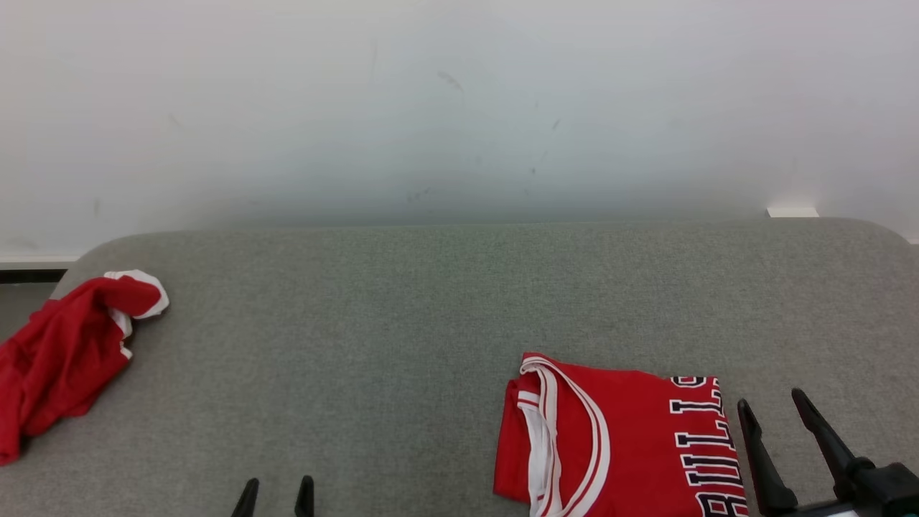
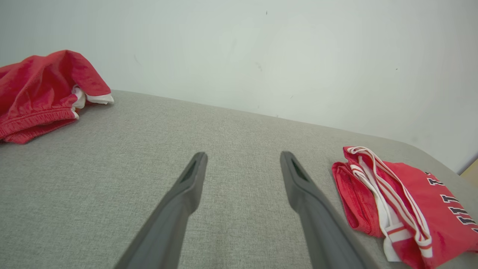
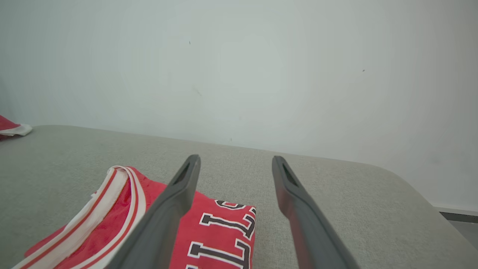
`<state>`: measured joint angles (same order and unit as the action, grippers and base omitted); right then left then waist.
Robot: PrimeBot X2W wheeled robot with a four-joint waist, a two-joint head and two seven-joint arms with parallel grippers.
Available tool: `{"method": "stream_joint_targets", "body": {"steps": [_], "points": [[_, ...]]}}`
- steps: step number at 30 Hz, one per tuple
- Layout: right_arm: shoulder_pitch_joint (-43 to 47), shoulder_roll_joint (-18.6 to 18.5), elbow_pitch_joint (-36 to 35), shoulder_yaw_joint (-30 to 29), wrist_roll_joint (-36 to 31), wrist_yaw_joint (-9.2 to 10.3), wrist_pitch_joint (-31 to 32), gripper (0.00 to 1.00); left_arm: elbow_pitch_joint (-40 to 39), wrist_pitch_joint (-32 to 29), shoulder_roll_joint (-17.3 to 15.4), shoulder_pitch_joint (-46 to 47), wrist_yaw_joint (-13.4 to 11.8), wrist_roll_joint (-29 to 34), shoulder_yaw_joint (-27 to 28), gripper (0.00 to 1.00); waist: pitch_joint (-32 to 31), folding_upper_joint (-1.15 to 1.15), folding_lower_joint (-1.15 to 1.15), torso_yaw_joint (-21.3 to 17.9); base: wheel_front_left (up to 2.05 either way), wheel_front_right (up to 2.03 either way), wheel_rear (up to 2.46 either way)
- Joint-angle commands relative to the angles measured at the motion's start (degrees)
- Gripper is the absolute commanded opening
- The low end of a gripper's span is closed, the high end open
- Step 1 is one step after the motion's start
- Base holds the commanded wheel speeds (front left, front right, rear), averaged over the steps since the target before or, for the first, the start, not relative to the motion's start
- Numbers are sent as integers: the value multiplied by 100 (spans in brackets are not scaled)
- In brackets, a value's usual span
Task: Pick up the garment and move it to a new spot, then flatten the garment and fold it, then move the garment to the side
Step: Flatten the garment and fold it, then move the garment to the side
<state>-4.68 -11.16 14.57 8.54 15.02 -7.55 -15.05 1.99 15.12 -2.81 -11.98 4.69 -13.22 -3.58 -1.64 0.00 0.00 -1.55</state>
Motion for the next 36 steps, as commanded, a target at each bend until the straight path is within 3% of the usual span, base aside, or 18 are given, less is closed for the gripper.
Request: {"method": "stream_joint_targets", "body": {"steps": [1, 15, 20, 23, 30, 33, 36], "points": [[228, -81, -64, -117, -30, 14, -11, 100, 18, 1, -19, -14, -10, 42, 5, 100, -8, 0, 0, 4, 0, 0, 0], [906, 171, 41, -570, 62, 14, -13, 100, 125, 1, -19, -52, 104, 65, -41, 100, 11, 0, 0, -43, 0, 0, 0], [687, 188, 259, -366, 624, 14, -10, 100, 127, 1, -18, -48, 130, 106, -24, 100, 51, 0, 0, -67, 0, 0, 0], [324, -40, 411, -167, 1552, 14, 635, 100, 154, 1, -19, -46, 146, 96, -44, 100, 92, 0, 0, -69, 0, 0, 0], [-355, -918, 692, 221, 3290, 14, 3455, 100, 213, 1, -19, 87, 192, 119, -86, 100, 276, 0, 0, 132, 0, 0, 0], [-514, -984, 847, 253, 3688, 13, 4100, 100, 236, 1, -19, 156, 212, 106, -83, 100, 383, 0, 0, 295, 0, 0, 0], [-667, -983, 1004, 241, 3838, 13, 4336, 100, 255, 1, -18, 205, 222, 144, -31, 100, 476, 0, 0, 435, 0, 0, 0]]}}
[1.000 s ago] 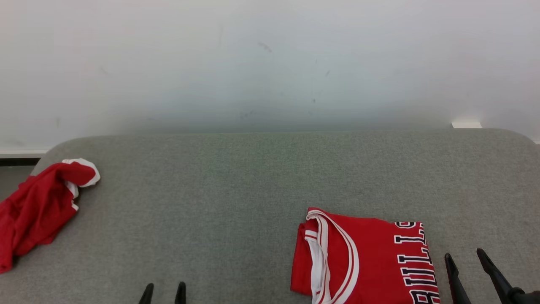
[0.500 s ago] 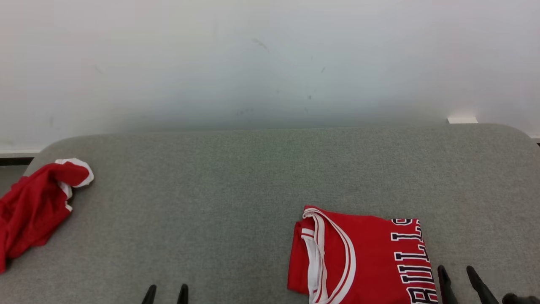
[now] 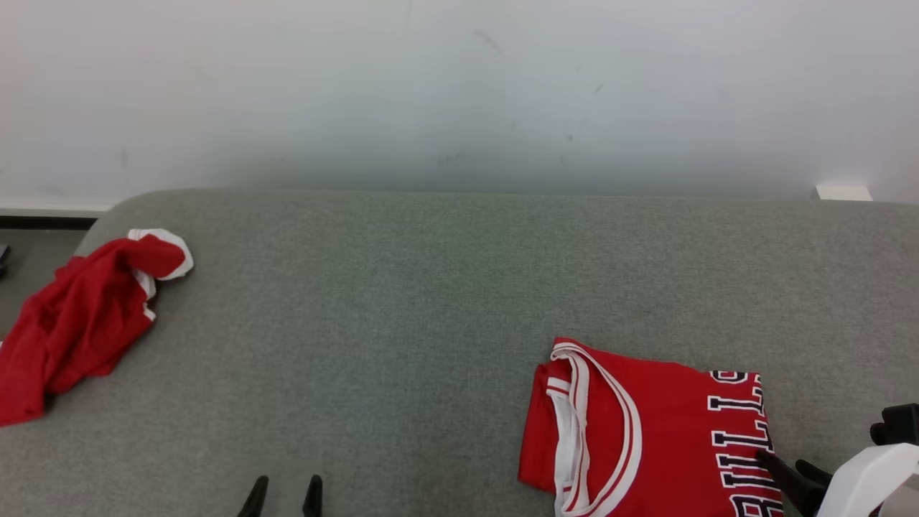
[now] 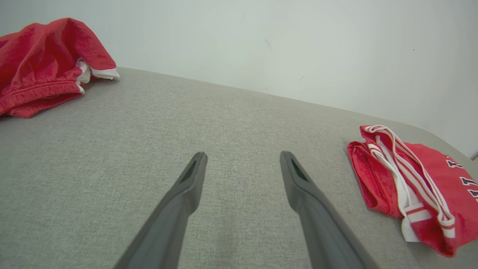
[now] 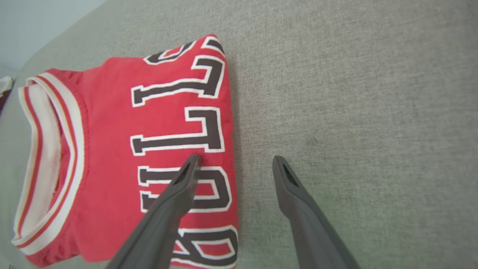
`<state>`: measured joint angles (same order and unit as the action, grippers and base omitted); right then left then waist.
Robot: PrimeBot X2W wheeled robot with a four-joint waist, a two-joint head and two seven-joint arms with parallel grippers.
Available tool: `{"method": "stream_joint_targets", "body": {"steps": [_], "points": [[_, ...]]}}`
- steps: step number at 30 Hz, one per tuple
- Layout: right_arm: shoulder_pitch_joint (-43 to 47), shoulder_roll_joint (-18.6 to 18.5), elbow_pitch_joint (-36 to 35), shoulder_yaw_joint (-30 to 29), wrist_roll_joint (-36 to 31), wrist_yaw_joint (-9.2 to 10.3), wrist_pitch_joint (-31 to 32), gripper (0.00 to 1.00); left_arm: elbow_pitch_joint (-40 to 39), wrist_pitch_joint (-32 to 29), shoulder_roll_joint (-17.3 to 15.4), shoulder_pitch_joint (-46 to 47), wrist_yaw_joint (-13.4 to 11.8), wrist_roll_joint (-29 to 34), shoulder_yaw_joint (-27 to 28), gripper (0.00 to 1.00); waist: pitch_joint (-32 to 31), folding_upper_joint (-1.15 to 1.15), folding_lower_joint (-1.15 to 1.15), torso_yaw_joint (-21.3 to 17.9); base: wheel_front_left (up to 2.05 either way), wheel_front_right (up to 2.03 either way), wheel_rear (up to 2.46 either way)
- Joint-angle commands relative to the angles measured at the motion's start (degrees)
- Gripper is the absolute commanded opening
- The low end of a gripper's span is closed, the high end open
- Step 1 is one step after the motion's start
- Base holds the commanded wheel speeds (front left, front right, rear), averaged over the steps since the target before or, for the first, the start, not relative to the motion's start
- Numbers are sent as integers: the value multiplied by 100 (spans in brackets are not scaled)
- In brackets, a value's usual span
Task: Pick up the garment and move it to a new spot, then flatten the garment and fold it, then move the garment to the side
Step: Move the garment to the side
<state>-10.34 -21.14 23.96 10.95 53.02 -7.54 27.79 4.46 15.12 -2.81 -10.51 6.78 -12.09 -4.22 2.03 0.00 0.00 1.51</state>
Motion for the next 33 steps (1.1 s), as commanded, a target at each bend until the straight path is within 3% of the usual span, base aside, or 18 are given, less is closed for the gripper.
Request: {"method": "stream_joint_targets", "body": {"steps": [1, 7, 8, 9, 10, 15, 20, 25, 33], "points": [[-143, 73, 129, 15, 97, 12, 102, 100, 10, 1, -18, 74, 21, 42, 55, 100, 138, 0, 0, 166, 0, 0, 0], [-346, 430, 390, 128, 420, 12, 153, 100, 44, 1, -18, 120, 42, 79, 83, 100, 209, 0, 0, 291, 0, 0, 0], [-380, 489, 400, 184, 464, 12, 124, 50, 49, 1, -19, 136, 45, 84, 81, 100, 215, 0, 0, 305, 0, 0, 0], [-429, 540, 368, 252, 512, 12, 62, 16, 49, 1, -18, 155, 50, 83, 79, 100, 218, 0, 0, 314, 0, 0, 0], [-461, 559, 359, 299, 562, 11, -3, 0, 49, 1, -18, 167, 54, 80, 79, 100, 216, 0, 0, 317, 0, 0, 0], [-603, 456, 258, 644, 607, 11, -362, 0, 35, 1, -18, 123, 61, 63, 83, 100, 185, 0, 0, 160, 0, 0, 0], [-802, 102, 370, 925, 343, 13, -688, 0, -26, 1, -18, 64, 64, 64, 109, 100, 258, 0, 0, -287, 0, 0, 0], [-1562, -442, 800, 917, -547, 13, -1271, 0, -207, 1, -149, 467, 70, 174, -1, 100, 948, 0, 0, -730, 0, 0, 0], [-2922, -981, 1749, 354, -1874, 14, -1559, 0, -320, 0, -535, 1059, 73, 45, -278, 100, 1897, 0, 0, -739, 0, 0, 0]]}}
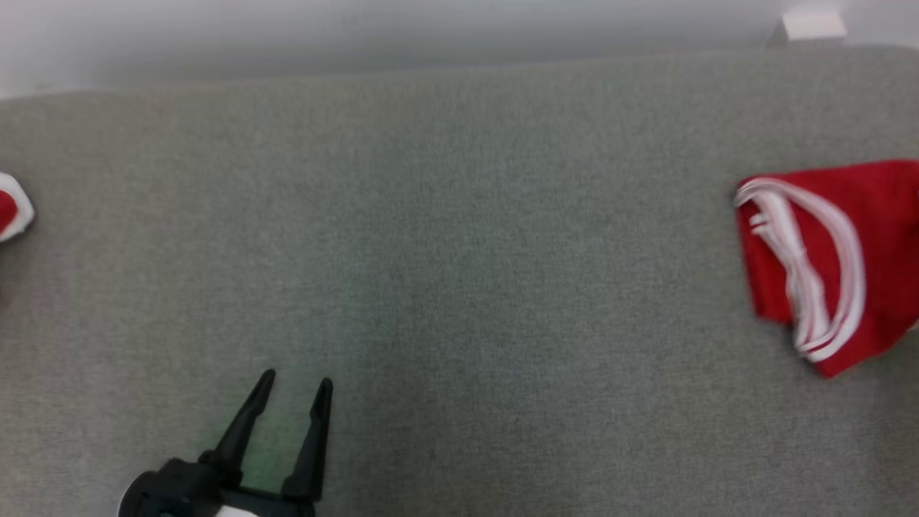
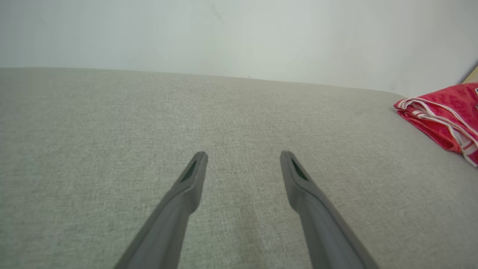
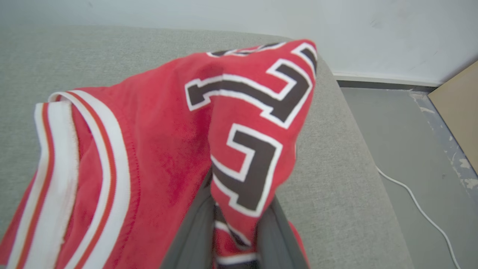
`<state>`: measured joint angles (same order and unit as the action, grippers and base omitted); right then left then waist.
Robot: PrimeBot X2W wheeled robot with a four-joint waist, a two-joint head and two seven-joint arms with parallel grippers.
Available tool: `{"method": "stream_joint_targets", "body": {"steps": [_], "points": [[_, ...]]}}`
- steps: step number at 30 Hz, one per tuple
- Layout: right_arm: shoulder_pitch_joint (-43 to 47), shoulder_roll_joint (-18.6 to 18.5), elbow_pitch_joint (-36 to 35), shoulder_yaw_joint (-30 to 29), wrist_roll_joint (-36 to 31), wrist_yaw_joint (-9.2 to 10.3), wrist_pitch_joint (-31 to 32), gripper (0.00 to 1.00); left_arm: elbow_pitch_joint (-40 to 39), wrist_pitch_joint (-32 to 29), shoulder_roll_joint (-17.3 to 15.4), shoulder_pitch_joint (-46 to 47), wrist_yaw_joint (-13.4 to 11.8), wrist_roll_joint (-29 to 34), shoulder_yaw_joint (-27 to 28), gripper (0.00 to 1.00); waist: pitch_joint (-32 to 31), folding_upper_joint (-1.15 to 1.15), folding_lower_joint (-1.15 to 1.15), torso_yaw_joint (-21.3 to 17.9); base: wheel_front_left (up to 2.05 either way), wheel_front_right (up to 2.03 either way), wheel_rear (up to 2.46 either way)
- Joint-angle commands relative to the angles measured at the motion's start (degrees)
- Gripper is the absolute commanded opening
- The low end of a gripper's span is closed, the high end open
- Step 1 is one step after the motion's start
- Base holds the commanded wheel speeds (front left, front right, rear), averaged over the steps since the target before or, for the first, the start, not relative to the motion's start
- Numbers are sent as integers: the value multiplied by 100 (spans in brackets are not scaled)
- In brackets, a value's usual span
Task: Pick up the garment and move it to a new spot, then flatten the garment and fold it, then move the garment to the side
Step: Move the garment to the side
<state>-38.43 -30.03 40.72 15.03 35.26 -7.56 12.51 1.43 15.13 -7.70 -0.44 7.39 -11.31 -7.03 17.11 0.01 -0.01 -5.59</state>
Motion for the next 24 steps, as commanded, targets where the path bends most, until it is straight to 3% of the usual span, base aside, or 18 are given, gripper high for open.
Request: {"method": "stream_joint_targets", "body": {"steps": [1, 6, 7, 8, 9, 13, 18, 24], "points": [[-260, -150, 182, -134, -266, 16, -36, 0, -22, -1, -80, 95, 12, -48, -5, 100, 463, -1, 1, -2, 0, 0, 0], [-773, -383, 773, -649, -997, 16, 7, 0, -69, -1, -161, 196, 13, -105, 8, 100, 678, -1, 1, 136, 0, 0, 0], [-861, -453, 876, -750, -1207, 17, -65, 27, -73, -1, -160, 207, 13, -112, 12, 100, 691, -1, 1, 156, 0, 0, 0], [-943, -518, 982, -875, -1454, 17, -189, 78, -74, -1, -159, 215, 13, -111, 11, 100, 691, -1, 1, 172, 0, 0, 0], [-1004, -540, 1086, -1000, -1691, 17, -307, 100, -70, -1, -140, 216, 13, -115, 27, 100, 686, -1, 1, 182, 0, 0, 0], [-1079, -369, 1295, -1502, -2652, 16, -908, 100, -36, -1, -48, 171, 13, -114, 45, 100, 540, -1, 1, 189, 0, 0, 0], [-796, 98, 1030, -2107, -3442, 16, -1590, 100, 64, -1, 109, 30, 14, -135, 91, 100, 85, -1, 1, 194, 0, 0, 0], [103, 754, 164, -2168, -3465, 16, -2063, 100, 214, -1, 315, -300, 14, -137, 193, 100, -706, -1, 1, 255, 0, 0, 0]]}}
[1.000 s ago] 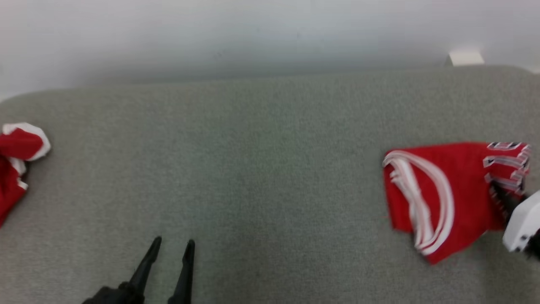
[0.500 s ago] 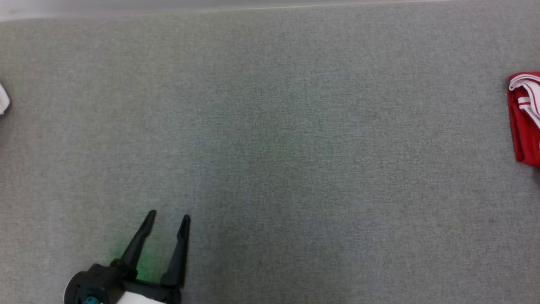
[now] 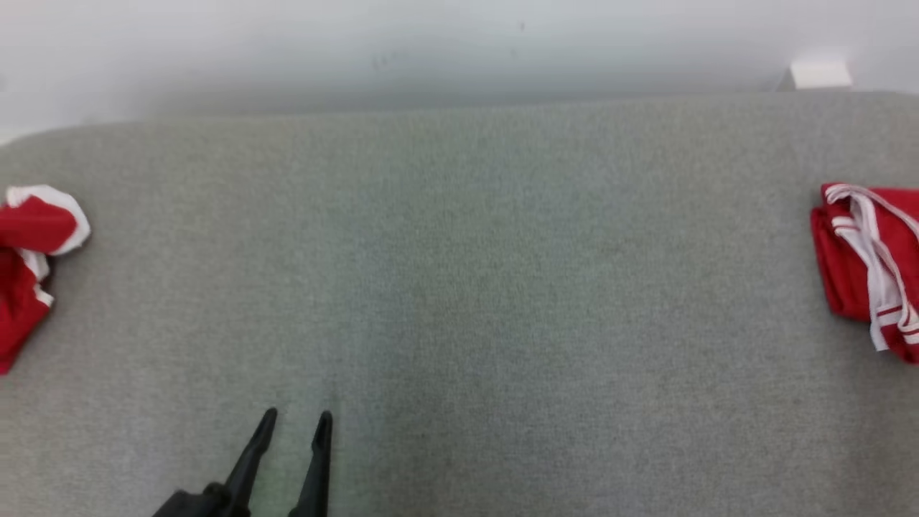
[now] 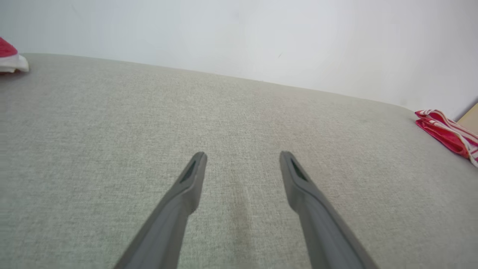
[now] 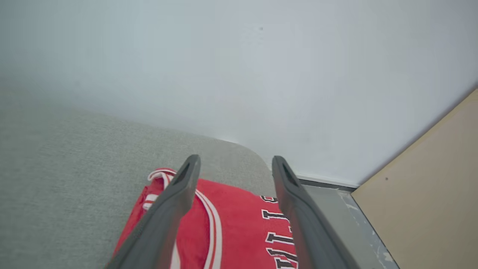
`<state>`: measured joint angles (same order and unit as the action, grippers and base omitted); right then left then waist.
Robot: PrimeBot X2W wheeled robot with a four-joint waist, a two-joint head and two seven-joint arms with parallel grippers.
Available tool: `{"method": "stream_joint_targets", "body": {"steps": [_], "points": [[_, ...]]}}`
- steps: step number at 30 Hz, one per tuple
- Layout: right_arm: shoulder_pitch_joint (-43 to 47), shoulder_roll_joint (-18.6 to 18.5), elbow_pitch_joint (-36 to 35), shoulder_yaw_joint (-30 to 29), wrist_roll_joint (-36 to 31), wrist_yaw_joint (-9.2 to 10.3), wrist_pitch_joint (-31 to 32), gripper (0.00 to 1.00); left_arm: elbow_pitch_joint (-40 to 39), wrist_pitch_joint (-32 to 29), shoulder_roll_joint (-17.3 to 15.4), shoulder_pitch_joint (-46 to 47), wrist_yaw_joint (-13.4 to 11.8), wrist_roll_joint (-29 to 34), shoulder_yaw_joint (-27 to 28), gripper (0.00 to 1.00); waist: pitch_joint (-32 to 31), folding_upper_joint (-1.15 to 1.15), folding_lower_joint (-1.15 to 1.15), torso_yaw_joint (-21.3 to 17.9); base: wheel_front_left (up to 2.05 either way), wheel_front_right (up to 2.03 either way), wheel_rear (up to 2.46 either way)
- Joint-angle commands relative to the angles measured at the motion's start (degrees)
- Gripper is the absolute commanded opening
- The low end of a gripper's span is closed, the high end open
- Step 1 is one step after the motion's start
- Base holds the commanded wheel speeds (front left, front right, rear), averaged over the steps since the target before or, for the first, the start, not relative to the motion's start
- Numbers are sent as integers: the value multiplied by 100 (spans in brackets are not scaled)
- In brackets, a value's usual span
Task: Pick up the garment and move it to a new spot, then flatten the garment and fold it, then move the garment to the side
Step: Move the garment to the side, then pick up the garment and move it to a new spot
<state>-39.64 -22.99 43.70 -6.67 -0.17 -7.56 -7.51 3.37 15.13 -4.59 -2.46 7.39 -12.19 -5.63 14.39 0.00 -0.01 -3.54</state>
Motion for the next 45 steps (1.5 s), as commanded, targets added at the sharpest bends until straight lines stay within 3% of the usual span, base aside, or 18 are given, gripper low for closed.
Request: {"method": "stream_joint_targets", "body": {"steps": [1, 5, 11, 17, 24, 36, 40, 45], "points": [[434, 131, -328, -7, 114, 16, -152, 100, 46, -1, 33, -169, 14, -45, 71, 100, -579, 0, 1, 72, 0, 0, 0], [1421, 484, -1265, -102, 113, 16, -403, 100, 106, -1, 112, -483, -13, -3, 181, 100, -1086, 0, 1, 151, 0, 0, 0], [2977, 1411, -2535, -380, 53, 16, -594, 100, 112, -1, 148, -842, -71, 12, 299, 100, -1539, 0, 1, 203, 0, 0, 0], [4047, 1930, -3014, -285, 37, 16, -713, 100, 138, -1, 157, -970, -67, 54, 376, 100, -1658, 0, 1, 166, 0, 0, 0], [4521, 2001, -2772, 147, 317, 16, -763, 100, 196, -1, 159, -989, -42, 78, 336, 100, -1739, 0, 1, 31, 0, 0, 0], [4552, 2004, -2968, 330, 507, 16, -766, 100, 231, -1, 160, -942, -46, -4, 266, 100, -1734, 0, 1, 63, 0, 0, 0], [4580, 2003, -3019, 418, 528, 16, -767, 100, 255, -1, 160, -906, -54, 8, 234, 100, -1743, 0, 1, 256, 0, 0, 0], [4633, 2006, -3052, 522, 658, 16, -767, 100, 241, -1, 159, -850, -62, 37, 163, 100, -1775, 0, 1, 868, 0, 0, 0]]}}
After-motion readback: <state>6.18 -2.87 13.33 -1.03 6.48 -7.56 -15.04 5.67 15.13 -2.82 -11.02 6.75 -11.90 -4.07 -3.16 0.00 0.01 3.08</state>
